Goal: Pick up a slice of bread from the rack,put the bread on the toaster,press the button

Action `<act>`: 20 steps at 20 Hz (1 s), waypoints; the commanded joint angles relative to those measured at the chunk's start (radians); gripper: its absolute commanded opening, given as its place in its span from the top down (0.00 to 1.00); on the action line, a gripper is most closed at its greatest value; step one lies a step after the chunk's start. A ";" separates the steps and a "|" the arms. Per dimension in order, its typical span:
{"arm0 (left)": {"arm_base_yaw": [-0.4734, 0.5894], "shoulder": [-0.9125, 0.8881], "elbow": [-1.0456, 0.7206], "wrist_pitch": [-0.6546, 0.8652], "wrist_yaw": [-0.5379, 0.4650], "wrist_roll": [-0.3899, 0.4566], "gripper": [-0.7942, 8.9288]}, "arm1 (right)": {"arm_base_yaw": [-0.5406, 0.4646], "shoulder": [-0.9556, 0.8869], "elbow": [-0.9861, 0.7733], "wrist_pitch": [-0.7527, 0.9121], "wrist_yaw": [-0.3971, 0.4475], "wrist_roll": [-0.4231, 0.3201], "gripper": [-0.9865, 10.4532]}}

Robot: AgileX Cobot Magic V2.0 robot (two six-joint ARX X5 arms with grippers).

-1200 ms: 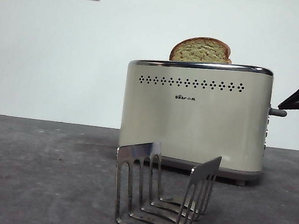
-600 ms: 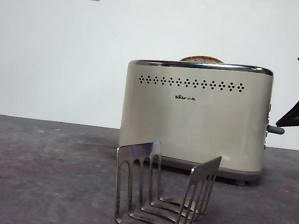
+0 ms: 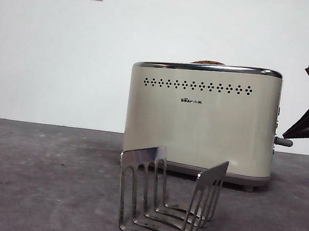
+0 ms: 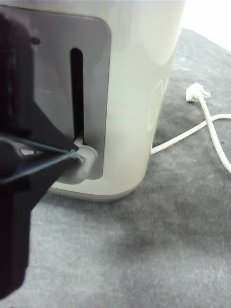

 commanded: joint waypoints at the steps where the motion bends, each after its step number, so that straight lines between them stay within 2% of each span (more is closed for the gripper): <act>1: 0.004 -0.008 -0.007 0.002 -0.003 -0.010 0.93 | 0.006 0.040 -0.026 -0.046 0.046 -0.016 0.92; 13: 0.012 -0.011 -0.007 0.002 -0.003 -0.009 0.93 | 0.029 0.059 -0.026 -0.096 0.157 -0.047 0.92; 18: 0.012 -0.011 -0.007 0.002 -0.003 -0.009 0.93 | 0.029 0.059 -0.026 -0.107 0.148 -0.064 0.92; 20: 0.012 -0.011 -0.007 0.002 -0.003 -0.004 0.93 | 0.029 0.059 -0.026 -0.089 0.114 -0.060 0.92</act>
